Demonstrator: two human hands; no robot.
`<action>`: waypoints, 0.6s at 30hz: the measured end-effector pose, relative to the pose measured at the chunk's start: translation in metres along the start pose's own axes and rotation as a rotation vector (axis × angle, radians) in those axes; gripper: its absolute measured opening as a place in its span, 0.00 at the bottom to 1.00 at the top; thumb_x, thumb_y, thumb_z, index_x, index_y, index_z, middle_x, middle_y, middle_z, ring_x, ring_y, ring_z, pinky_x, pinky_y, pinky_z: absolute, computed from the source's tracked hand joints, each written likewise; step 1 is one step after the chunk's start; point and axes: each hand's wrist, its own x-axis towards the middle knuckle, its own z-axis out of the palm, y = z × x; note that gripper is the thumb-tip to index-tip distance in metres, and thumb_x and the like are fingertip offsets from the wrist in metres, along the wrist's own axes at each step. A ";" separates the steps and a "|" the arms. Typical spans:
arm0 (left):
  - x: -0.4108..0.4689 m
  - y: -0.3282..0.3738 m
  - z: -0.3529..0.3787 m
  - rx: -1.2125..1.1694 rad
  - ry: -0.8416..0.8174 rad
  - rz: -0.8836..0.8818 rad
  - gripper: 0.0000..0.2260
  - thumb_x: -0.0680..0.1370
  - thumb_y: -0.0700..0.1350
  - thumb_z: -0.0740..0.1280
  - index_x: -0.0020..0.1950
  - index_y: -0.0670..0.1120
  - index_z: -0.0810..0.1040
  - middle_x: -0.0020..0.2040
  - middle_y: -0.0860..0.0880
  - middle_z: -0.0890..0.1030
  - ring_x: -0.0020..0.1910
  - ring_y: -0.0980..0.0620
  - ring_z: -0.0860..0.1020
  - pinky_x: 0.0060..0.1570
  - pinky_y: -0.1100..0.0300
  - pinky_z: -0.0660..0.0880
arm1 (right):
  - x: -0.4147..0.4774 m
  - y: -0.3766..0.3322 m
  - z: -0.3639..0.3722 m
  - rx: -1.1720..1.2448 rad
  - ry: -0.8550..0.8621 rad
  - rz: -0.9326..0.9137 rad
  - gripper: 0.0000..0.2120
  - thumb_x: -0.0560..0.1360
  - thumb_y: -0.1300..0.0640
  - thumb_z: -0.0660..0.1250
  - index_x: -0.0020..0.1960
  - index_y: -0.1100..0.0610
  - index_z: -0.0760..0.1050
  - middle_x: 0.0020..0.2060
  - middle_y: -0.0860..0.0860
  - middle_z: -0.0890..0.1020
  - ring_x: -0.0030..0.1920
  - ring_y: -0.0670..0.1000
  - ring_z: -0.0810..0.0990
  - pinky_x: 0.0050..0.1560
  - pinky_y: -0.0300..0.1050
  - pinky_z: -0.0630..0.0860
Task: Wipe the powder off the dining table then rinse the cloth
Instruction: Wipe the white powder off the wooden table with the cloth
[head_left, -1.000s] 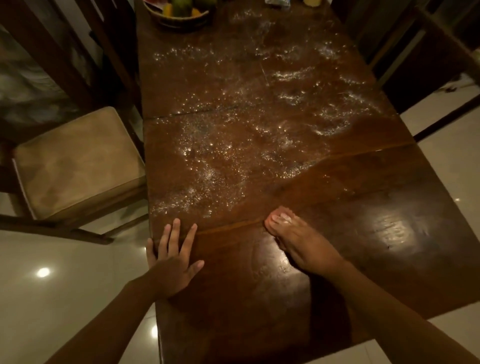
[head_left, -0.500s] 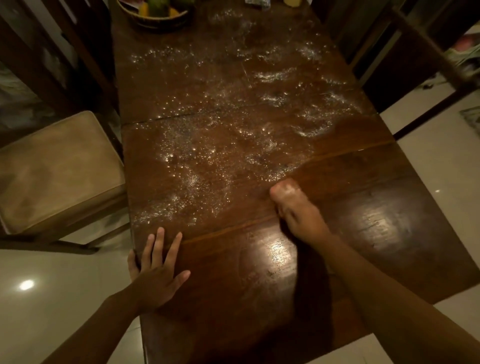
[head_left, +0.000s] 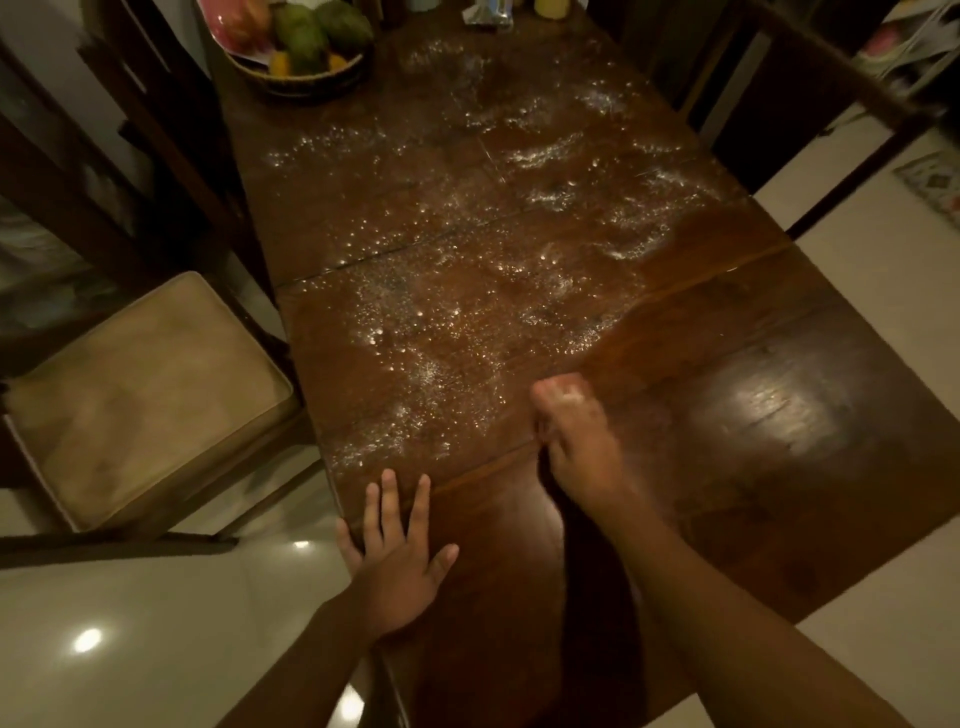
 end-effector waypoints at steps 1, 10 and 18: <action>0.000 0.000 -0.002 -0.006 -0.022 0.025 0.37 0.71 0.75 0.37 0.68 0.60 0.20 0.65 0.50 0.14 0.66 0.48 0.17 0.59 0.39 0.21 | -0.011 -0.013 0.010 -0.002 -0.082 -0.162 0.26 0.75 0.68 0.61 0.73 0.55 0.71 0.69 0.57 0.75 0.73 0.58 0.66 0.72 0.56 0.63; -0.013 -0.080 -0.045 0.012 0.029 0.381 0.33 0.82 0.58 0.55 0.78 0.57 0.35 0.79 0.58 0.37 0.78 0.55 0.43 0.73 0.39 0.41 | -0.039 -0.040 0.031 -0.062 -0.105 0.030 0.28 0.81 0.58 0.52 0.77 0.37 0.59 0.77 0.40 0.61 0.78 0.46 0.58 0.79 0.49 0.49; 0.004 -0.142 -0.099 -0.179 0.125 0.376 0.29 0.78 0.47 0.63 0.77 0.56 0.54 0.72 0.51 0.58 0.72 0.48 0.58 0.71 0.53 0.60 | -0.069 -0.133 0.116 0.020 -0.134 -0.238 0.27 0.81 0.61 0.59 0.78 0.47 0.63 0.74 0.48 0.70 0.77 0.51 0.62 0.77 0.54 0.60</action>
